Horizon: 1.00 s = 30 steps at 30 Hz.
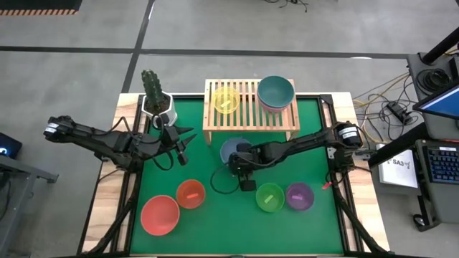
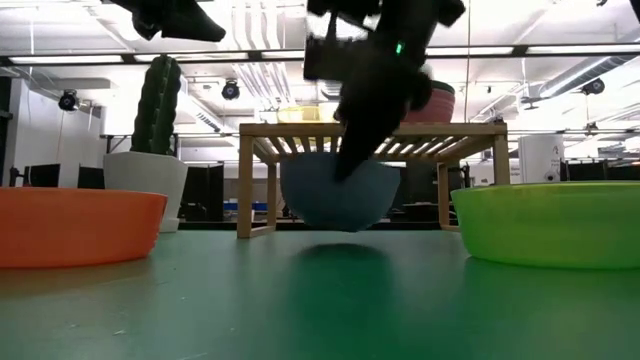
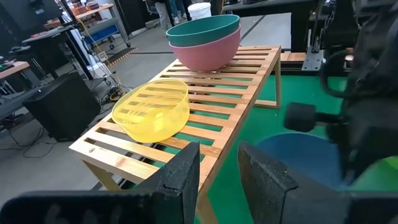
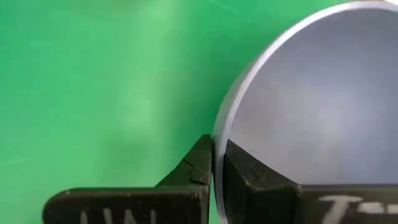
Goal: Place and stack bowls onto a shelf
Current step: Stack the light blue bowl on top of the dark green bowl on the shelf
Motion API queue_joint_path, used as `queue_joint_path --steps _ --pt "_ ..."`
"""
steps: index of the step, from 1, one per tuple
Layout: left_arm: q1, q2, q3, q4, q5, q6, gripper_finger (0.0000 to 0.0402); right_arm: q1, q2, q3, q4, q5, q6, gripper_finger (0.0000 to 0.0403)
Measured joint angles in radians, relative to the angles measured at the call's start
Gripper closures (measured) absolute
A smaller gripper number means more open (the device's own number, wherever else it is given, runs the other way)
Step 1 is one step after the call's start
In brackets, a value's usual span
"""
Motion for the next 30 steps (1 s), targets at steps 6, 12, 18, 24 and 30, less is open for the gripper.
queue_joint_path --steps 6,12,18,24,30 --pt "0.0 0.002 0.0 0.001 0.0 0.0 0.0309 0.029 -0.093 0.074 -0.068 -0.193 -0.036 0.0394" --pt "0.0 0.005 0.0 0.004 0.0 0.003 0.0309 0.045 -0.226 0.151 -0.128 -0.137 -0.075 0.0394" --pt "0.0 0.007 0.0 0.008 0.0 0.004 0.0309 0.033 -0.336 0.214 -0.264 0.175 -0.098 0.0394" --pt "0.0 0.007 0.0 0.008 0.0 0.004 0.0309 -0.039 -0.395 0.285 -0.4 0.329 -0.098 0.0394" --pt "0.0 0.007 0.0 0.008 0.0 0.003 0.0309 -0.152 -0.395 0.357 -0.503 0.359 -0.112 0.0394"
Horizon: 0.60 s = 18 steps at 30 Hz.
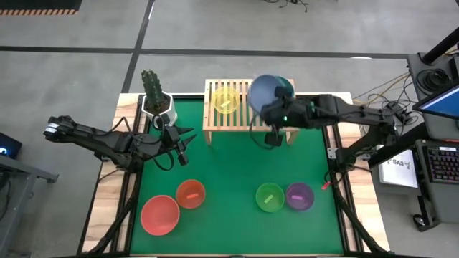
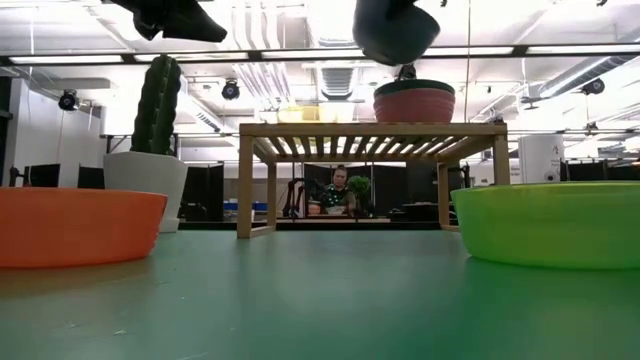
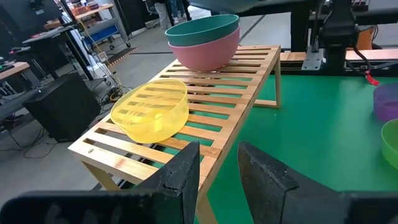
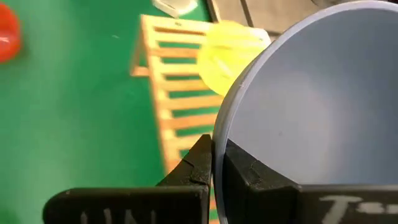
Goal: Place and stack bowls onto a shelf
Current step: Stack the light blue bowl on top of the dark green bowl on the shelf
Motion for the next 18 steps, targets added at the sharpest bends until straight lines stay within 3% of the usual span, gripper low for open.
queue_joint_path --steps 10,15,18 --pt "0.0 0.0 0.0 0.0 0.0 0.0 0.0309 -0.204 0.003 0.004 -0.129 -0.047 -0.003 0.0394" --pt "0.0 0.0 0.0 0.0 0.0 0.0 0.0309 -0.255 0.01 0.001 -0.132 -0.142 -0.023 0.0394" --pt "0.0 0.0 0.0 0.0 0.0 0.0 0.0309 -0.266 0.015 0.001 -0.132 -0.142 -0.022 0.0394"
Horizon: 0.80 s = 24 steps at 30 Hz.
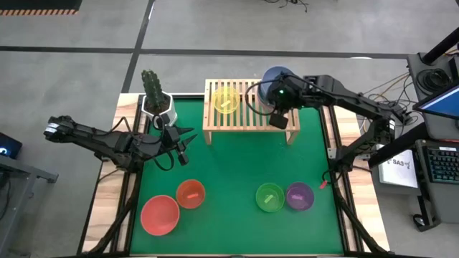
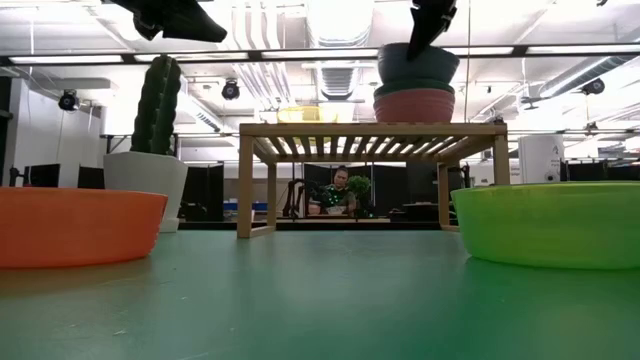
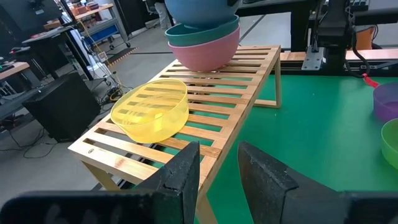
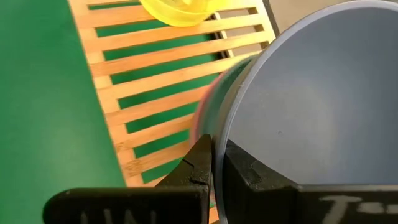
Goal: Place and stack bowls onto a shelf
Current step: Stack the light blue bowl on top of the dark green bowl on the shelf
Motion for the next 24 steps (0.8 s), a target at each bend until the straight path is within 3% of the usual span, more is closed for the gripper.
queue_joint_path --steps 8,18,24 --pt "0.0 0.0 0.0 0.0 0.0 0.0 0.0309 -0.01 0.023 0.0 0.003 0.002 -0.017 0.0385" --pt "0.0 0.0 0.0 0.0 0.0 0.0 0.0309 -0.025 0.043 -0.001 0.004 0.038 -0.018 0.0302" --pt "0.0 0.0 0.0 0.0 0.0 0.0 0.0309 -0.025 0.009 0.008 0.032 0.036 -0.011 0.0282"
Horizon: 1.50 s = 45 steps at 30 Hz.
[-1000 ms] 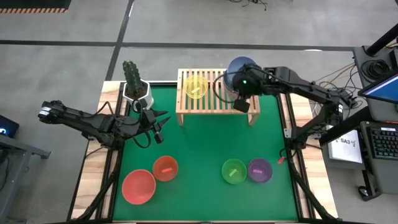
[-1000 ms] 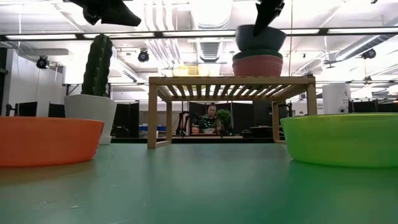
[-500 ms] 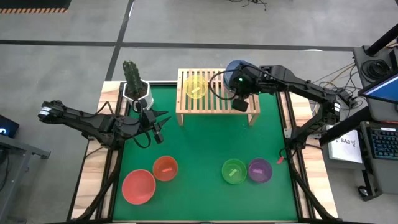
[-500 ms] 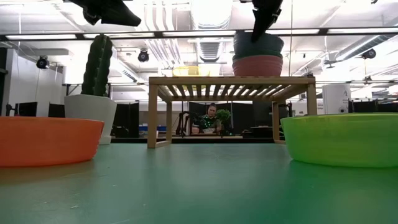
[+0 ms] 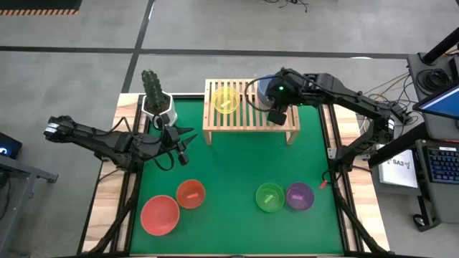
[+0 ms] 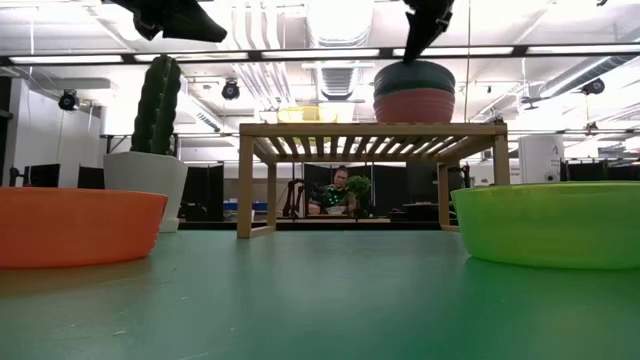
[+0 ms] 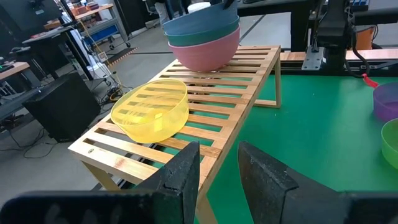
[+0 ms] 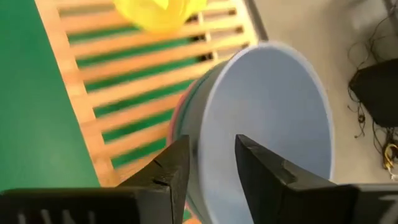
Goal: Place and stack bowls onto a shelf
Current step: Stack the light blue bowl on top of the dark green bowl on the shelf, then stack the light orange bowl on top of the yellow bowl on the shelf
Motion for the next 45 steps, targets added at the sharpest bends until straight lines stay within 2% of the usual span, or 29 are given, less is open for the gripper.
queue_joint_path --steps 6,13,21,30,37,41,45 --pt "0.0 0.0 0.0 0.0 0.0 0.004 0.0309 0.0 -0.04 -0.044 0.217 -0.007 0.019 0.0303" --pt "0.0 0.0 0.0 0.0 0.0 0.01 0.0309 -0.005 -0.059 -0.196 0.395 0.013 0.014 0.0385" --pt "0.0 0.0 0.0 0.0 0.001 0.01 0.0309 -0.006 -0.061 -0.295 0.459 0.028 0.048 0.0393" --pt "0.0 0.0 0.0 0.0 0.019 -0.011 0.0309 0.01 -0.123 -0.304 0.493 0.028 0.069 0.0394" --pt "0.0 0.017 0.0 0.002 0.186 -0.142 0.0309 0.11 -0.271 -0.4 0.488 0.028 0.12 0.0394" --pt "-0.004 0.091 0.002 0.002 0.242 -0.258 0.0309 0.2 -0.38 -0.509 0.495 0.027 0.182 0.0394" --pt "-0.007 0.194 0.036 0.001 0.397 -0.355 0.0309 0.307 -0.475 -0.631 0.498 0.027 0.243 0.0394"
